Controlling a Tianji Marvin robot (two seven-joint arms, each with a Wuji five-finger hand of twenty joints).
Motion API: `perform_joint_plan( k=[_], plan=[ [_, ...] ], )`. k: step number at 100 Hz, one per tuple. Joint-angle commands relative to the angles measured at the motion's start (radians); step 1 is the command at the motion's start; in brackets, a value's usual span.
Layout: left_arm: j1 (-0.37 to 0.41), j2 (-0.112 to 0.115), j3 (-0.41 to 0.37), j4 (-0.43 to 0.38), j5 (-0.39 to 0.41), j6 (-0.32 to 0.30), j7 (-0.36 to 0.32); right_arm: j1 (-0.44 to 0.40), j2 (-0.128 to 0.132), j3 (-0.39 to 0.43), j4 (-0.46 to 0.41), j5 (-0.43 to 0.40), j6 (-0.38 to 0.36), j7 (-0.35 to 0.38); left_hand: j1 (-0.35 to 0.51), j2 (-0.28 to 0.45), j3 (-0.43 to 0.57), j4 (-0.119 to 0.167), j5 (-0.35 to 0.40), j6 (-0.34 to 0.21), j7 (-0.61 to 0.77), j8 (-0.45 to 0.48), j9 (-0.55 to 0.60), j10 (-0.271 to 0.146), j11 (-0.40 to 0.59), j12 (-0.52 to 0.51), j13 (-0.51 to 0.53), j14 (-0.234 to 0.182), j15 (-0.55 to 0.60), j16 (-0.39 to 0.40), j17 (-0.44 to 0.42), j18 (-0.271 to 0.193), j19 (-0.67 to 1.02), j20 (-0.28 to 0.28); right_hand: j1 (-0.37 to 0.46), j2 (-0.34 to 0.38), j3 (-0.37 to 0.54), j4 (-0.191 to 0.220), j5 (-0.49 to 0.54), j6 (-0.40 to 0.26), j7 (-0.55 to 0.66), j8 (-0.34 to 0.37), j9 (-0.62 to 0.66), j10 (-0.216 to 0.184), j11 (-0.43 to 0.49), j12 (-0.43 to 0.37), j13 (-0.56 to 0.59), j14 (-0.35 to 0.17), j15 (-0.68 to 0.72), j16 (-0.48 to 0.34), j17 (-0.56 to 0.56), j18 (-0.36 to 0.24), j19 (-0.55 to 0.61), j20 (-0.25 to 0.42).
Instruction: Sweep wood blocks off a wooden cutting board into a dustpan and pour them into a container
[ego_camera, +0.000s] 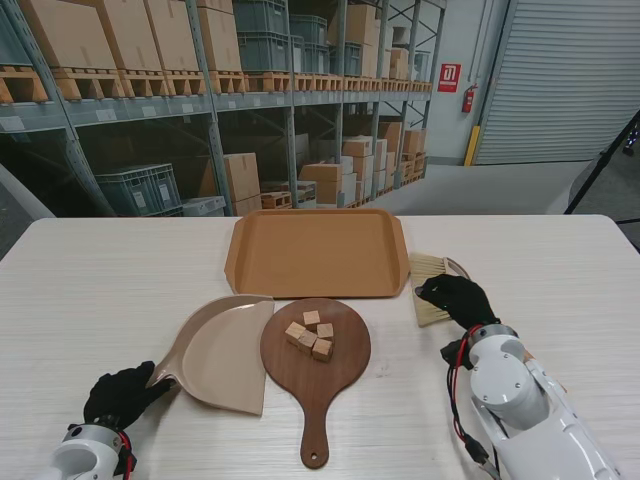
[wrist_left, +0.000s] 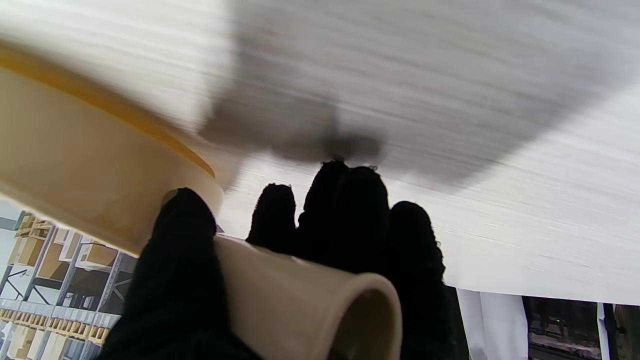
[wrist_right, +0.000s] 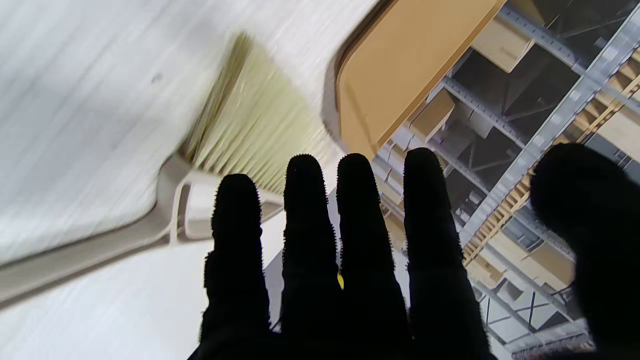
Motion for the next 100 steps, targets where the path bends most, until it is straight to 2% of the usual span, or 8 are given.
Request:
perform_joint_plan(
  k=[1,23,46,60,69,100],
  plan=[
    [0.013,-0.006,0.011,0.010,-0.005,0.003,-0.028,-0.011,0.012,0.023,-0.004,-0.025,0.004,0.007,0.139,0.146,0.089,-0.001,0.066,-0.024,0.036,0.014,0.053,-0.330,1.283,-0.021,0.050,-0.269,0.010,0.016,-0.012,-0.014,0.023,0.029,0.013,-0.061,0.048,0.002,-0.004,0.002,0.005,0.008,-0.014,-0.013,0.025,0.013,0.029,-0.019,0.020,0.001,0.000,0.020,0.039,-0.005],
    [0.011,-0.006,0.015,0.012,-0.009,0.005,-0.029,-0.028,0.040,0.098,0.023,-0.245,-0.009,-0.013,0.138,0.146,0.090,-0.001,0.072,-0.025,0.034,0.011,0.053,-0.331,1.284,-0.024,0.050,-0.269,0.009,0.016,-0.012,-0.014,0.023,0.029,0.018,-0.168,0.067,-0.019,-0.062,-0.010,-0.005,0.006,-0.068,-0.027,0.028,0.011,0.001,-0.033,0.005,-0.007,-0.011,0.001,0.031,-0.011],
    [0.010,-0.006,0.018,0.012,-0.011,0.011,-0.031,-0.056,0.079,0.164,0.051,-0.455,-0.038,0.021,0.137,0.145,0.090,-0.001,0.072,-0.025,0.034,0.011,0.053,-0.330,1.285,-0.027,0.050,-0.269,0.009,0.016,-0.012,-0.014,0.023,0.029,0.021,-0.220,0.066,-0.035,-0.098,-0.036,0.004,0.011,-0.106,-0.041,0.035,0.011,-0.019,-0.044,-0.004,-0.011,-0.020,-0.016,0.017,-0.018],
    [0.007,-0.007,0.018,0.016,-0.012,0.009,-0.022,-0.071,0.099,0.194,0.067,-0.552,-0.069,0.041,0.137,0.144,0.090,-0.001,0.072,-0.025,0.035,0.011,0.055,-0.330,1.286,-0.028,0.055,-0.267,0.006,0.014,-0.008,-0.015,0.024,0.029,0.015,-0.239,0.085,-0.043,-0.079,-0.034,0.061,0.037,-0.085,-0.061,0.123,0.054,0.018,-0.064,0.068,0.022,0.013,-0.041,0.058,-0.008],
    [0.007,-0.008,0.019,0.018,-0.012,0.009,-0.017,-0.083,0.107,0.209,0.073,-0.593,-0.078,0.052,0.137,0.145,0.090,-0.001,0.072,-0.025,0.035,0.011,0.055,-0.331,1.286,-0.029,0.057,-0.266,0.003,0.013,-0.008,-0.015,0.023,0.029,0.012,-0.244,0.088,-0.045,-0.079,-0.034,0.079,0.049,-0.087,-0.067,0.155,0.075,0.018,-0.073,0.096,0.032,0.015,-0.048,0.072,-0.008],
    [0.010,-0.007,0.018,0.016,-0.012,0.010,-0.022,-0.116,0.125,0.232,0.081,-0.668,-0.070,0.106,0.134,0.144,0.090,-0.001,0.075,-0.027,0.034,0.009,0.056,-0.332,1.287,-0.032,0.059,-0.269,0.001,0.011,-0.008,-0.015,0.023,0.028,0.003,-0.244,0.087,-0.047,-0.095,-0.029,0.094,0.064,-0.107,-0.071,0.185,0.095,0.002,-0.078,0.122,0.040,0.008,-0.064,0.084,-0.012]
  ],
)
